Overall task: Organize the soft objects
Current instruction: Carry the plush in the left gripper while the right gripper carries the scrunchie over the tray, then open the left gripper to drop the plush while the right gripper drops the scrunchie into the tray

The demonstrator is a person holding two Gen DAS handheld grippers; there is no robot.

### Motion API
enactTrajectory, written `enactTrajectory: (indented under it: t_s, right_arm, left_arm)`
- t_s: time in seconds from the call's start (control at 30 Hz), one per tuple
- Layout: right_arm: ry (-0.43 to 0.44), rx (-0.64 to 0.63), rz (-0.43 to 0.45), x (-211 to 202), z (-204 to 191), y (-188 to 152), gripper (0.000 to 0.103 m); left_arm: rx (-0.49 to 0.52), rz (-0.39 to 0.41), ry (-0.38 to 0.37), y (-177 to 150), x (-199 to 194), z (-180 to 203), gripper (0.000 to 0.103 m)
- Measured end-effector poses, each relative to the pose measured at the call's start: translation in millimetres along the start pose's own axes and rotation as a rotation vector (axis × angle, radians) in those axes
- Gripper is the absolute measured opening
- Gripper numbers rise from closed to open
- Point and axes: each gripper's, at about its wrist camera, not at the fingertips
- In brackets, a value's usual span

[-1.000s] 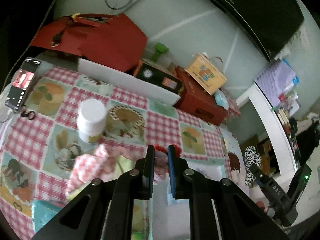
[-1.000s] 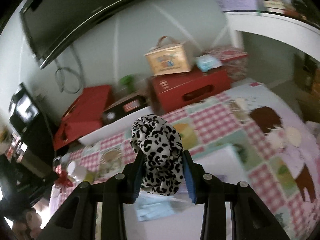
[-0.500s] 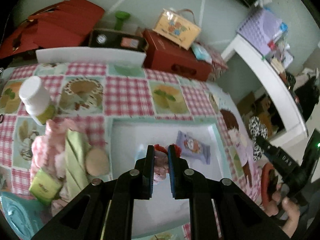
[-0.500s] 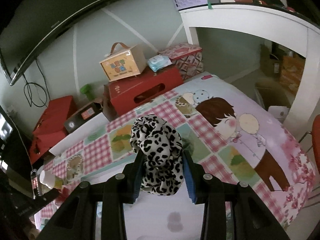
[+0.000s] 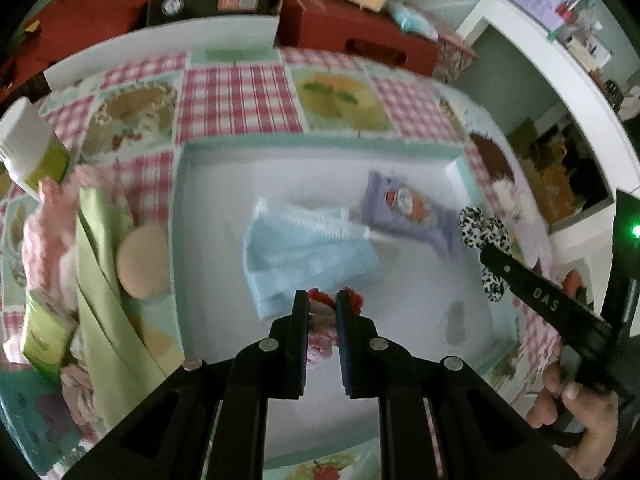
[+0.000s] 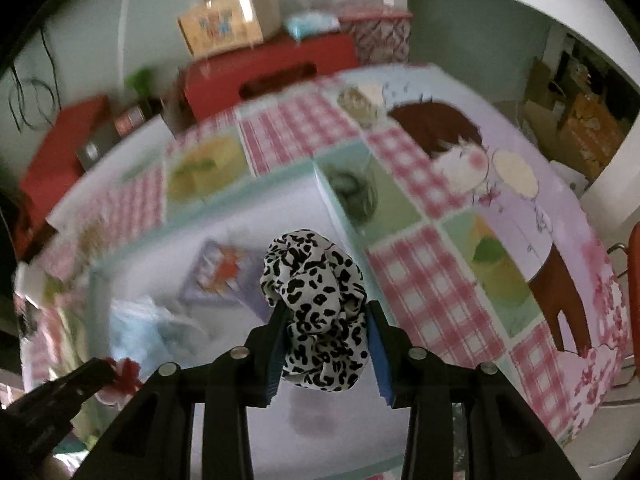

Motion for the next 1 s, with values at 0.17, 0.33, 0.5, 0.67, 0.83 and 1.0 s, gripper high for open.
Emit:
enactTrajectory:
  t_s: [0.17, 0.33, 0.5, 0.67, 0.83, 1.0]
  right_arm:
    - [-0.017, -0.015, -0.034, 11, 0, -3, 0.041]
    - [-0.035, -0.033, -0.077, 20, -2, -3, 0.047]
    - [-0.051, -0.037, -0.086, 23, -2, -1, 0.059]
    - [-0.054, -0.055, -0.071, 17, -4, 2, 0.064]
    - [-0.052, -0.064, -0.019, 0, -5, 4, 0.067]
    - [-0.054, -0.077, 0.037, -18, -10, 3, 0.067]
  left_arm:
    - [0.014, -0.056, 0.001, -4, 15, 5, 0.014]
    - [0.011, -0.088, 0.014, -5, 22, 4, 0.014]
    - [0.004, -0.098, 0.029, -4, 26, 3, 0.025]
    - [0.007, -0.1, 0.042, -6, 24, 3, 0.043]
    - [0.026, -0.078, 0.038, -4, 16, 8, 0.05]
    - [0.02, -0.043, 0.043, -4, 2, 5, 0.058]
Point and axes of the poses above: each gripper's, at about its wrist camera, not at the fingertips, and x roughly the way its jaws point, z to its right, y to its top, and after that the axes turned 13 degrees about -z, right-handed
